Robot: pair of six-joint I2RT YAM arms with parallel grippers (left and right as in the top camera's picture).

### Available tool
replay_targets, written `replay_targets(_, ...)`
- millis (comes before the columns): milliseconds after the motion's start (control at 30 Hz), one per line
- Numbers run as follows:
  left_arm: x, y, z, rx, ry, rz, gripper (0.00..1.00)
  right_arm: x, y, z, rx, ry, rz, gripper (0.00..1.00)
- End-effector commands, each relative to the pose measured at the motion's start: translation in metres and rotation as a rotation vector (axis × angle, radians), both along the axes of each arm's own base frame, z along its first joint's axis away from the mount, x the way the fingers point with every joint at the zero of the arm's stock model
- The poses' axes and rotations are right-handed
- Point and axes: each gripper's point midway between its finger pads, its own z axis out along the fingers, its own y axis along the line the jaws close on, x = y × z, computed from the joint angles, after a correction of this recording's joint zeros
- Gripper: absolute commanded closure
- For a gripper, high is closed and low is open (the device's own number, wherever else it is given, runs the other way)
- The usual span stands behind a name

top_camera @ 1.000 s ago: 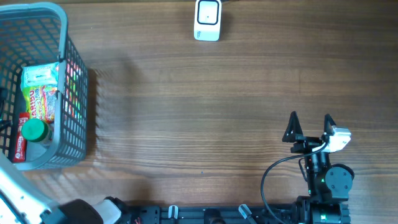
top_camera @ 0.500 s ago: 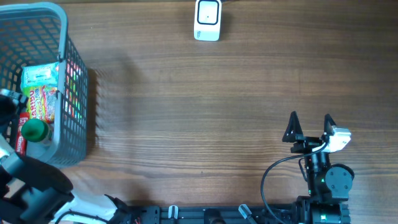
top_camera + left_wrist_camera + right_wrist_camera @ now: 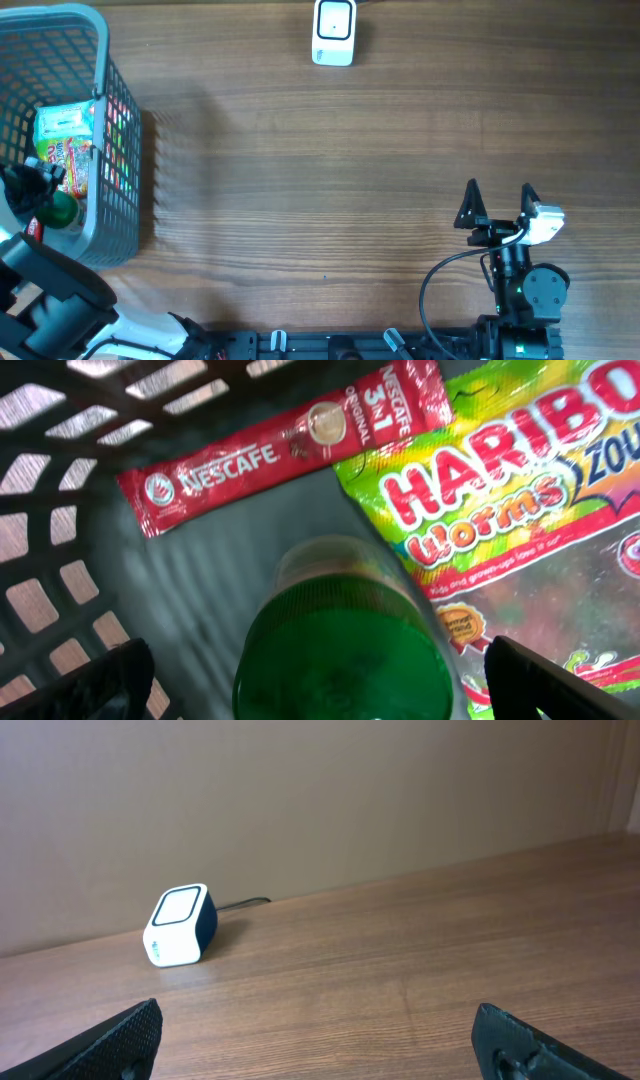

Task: Scan the item barcode
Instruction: 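Lower the left gripper into the basket and grasp the green-capped bottle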

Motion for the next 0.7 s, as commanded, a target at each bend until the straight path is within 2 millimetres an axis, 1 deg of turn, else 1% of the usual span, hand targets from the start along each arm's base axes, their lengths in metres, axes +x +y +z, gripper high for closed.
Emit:
replay_targets(0,0.001,0.004,-0.003,0.007,-0.005,-0.009,0.0,0.0,-0.001,0.0,-0.011,-0.003,-0.006,0.0)
replay_targets(200,0.009,0.004,-0.008,0.009,-0.015,-0.02,0.0,0.0,-0.001,0.0,-0.012,-0.003,-0.006,0.0)
replay_targets(300,0.011,0.001,-0.021,-0.022,0.004,-0.025,0.0,0.0,-0.001,0.0,-0.011,-0.003,-0.006,0.0)
replay_targets(467,0.021,-0.008,-0.04,-0.109,-0.022,-0.037,0.0,0.0,-0.001,0.0,-0.011,-0.003,-0.006,0.0)
replay_targets(533,0.021,-0.009,-0.045,-0.119,-0.013,-0.037,0.0,0.0,-0.001,0.0,-0.011,-0.003,-0.006,0.0)
replay_targets(667,0.02,-0.01,-0.046,-0.123,-0.009,-0.037,0.03,0.0,-0.001,0.0,-0.012,-0.003,-0.006,0.0)
